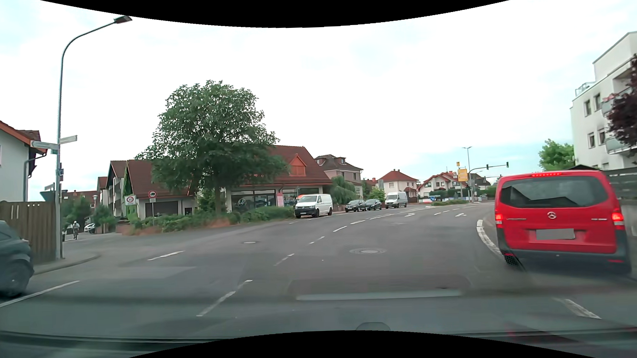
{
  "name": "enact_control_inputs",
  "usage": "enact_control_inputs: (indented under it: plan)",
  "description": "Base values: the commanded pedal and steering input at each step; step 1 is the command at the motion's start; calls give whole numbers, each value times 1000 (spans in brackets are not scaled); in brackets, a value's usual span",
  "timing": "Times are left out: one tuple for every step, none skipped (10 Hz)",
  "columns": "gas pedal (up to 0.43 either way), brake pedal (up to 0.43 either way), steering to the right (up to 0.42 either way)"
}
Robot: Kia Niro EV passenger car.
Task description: Follow the waypoints while adhering to traffic rules and regulations
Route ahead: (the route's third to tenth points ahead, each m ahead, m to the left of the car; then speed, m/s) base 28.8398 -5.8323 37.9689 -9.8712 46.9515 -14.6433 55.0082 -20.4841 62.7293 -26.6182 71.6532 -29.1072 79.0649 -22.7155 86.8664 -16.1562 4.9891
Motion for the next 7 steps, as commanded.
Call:
enact_control_inputs:
  plan:
    - [441, 0, 15]
    - [441, 0, 20]
    - [441, 0, 25]
    - [441, 0, 29]
    - [441, 0, 36]
    - [441, 0, 41]
    - [441, 0, 47]
